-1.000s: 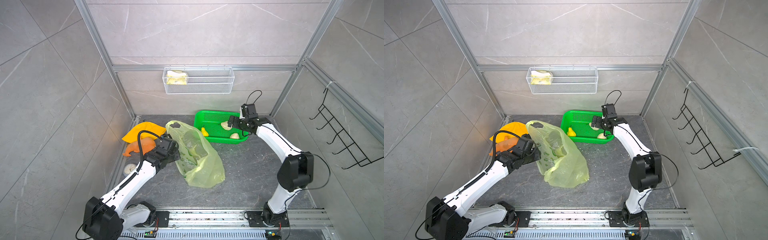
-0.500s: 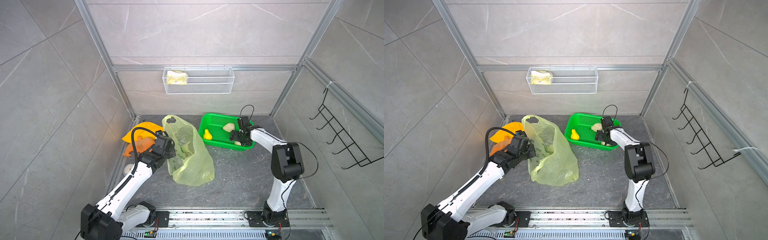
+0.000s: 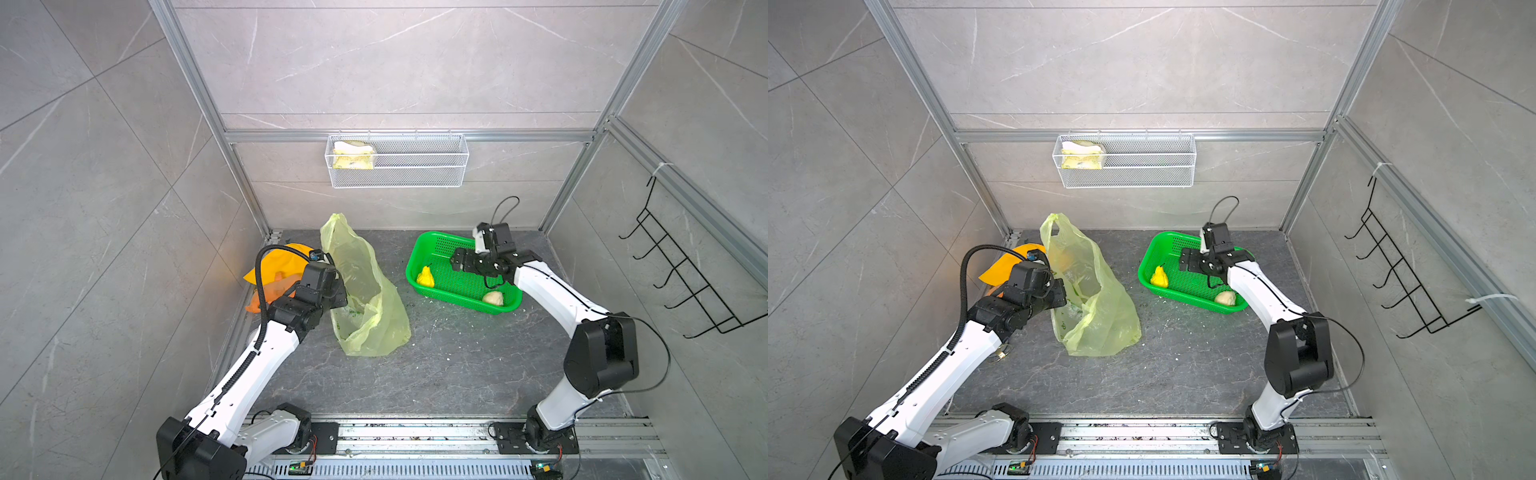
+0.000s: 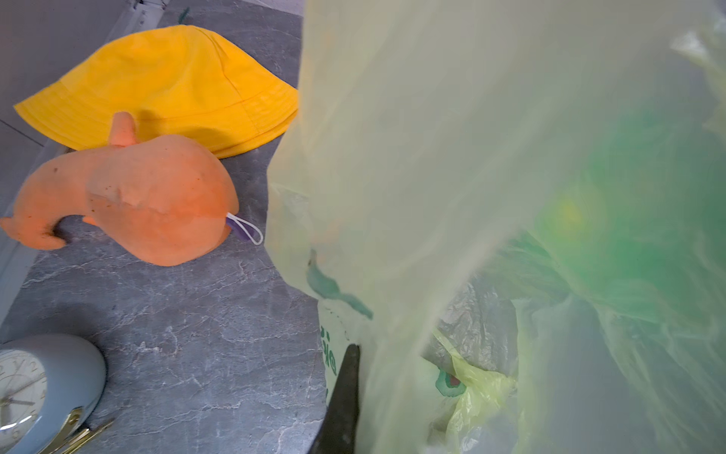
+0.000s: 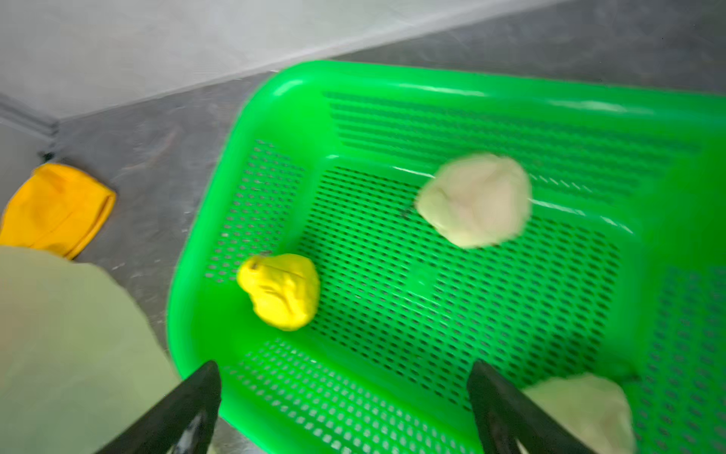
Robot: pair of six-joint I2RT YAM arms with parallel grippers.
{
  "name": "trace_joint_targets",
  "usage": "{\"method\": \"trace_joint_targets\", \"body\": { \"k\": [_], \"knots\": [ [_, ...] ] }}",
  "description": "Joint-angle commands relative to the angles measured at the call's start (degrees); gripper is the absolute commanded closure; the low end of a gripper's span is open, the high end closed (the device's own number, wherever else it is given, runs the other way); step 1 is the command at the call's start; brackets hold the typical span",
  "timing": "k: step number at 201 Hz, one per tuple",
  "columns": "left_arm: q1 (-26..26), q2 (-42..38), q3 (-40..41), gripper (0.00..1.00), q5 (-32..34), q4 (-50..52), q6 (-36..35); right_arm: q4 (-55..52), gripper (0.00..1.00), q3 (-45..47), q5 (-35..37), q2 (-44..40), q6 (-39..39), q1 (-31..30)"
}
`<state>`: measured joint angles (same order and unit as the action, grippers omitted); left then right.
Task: Place the pears into plastic bags & tie knots
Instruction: Pick up the plastic bag at the center of the board, then pick up the pear from the basket.
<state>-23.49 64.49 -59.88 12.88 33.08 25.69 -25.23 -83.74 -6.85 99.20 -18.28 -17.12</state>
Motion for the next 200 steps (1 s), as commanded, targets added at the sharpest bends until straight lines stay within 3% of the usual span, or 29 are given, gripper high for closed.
{"method": "trace_joint_targets", "body": {
  "k": [1,67,102,122,172,200],
  "knots": [
    [0.2,0.5,-1.8,1.00,-3.8,-2.7,-0.6,-1.1,0.00,-4.6,-4.4,7.2,4.0,-3.1],
    [0.1,0.7,-2.2,1.00,-5.9,-3.5,0.3,-1.0,0.00,-13.0,-3.5,20.7,1.2,-7.0],
    [0.1,1.0,-2.6,1.00,-6.6,-3.5,0.6,-1.4,0.05,-14.1,-2.3,25.1,0.5,-7.4],
    [0.1,1.2,-2.5,1.00,-6.6,-3.6,0.6,-1.8,0.18,-14.4,-1.8,26.4,0.7,-7.4],
    [0.1,2.0,-2.7,1.00,-7.2,-3.9,0.9,-2.5,0.72,-12.9,-0.2,20.4,2.5,-7.5],
    [0.0,2.8,-2.9,1.00,-8.3,-4.2,1.2,-2.4,0.77,-10.6,1.2,10.4,3.8,-7.4]
  ]
}}
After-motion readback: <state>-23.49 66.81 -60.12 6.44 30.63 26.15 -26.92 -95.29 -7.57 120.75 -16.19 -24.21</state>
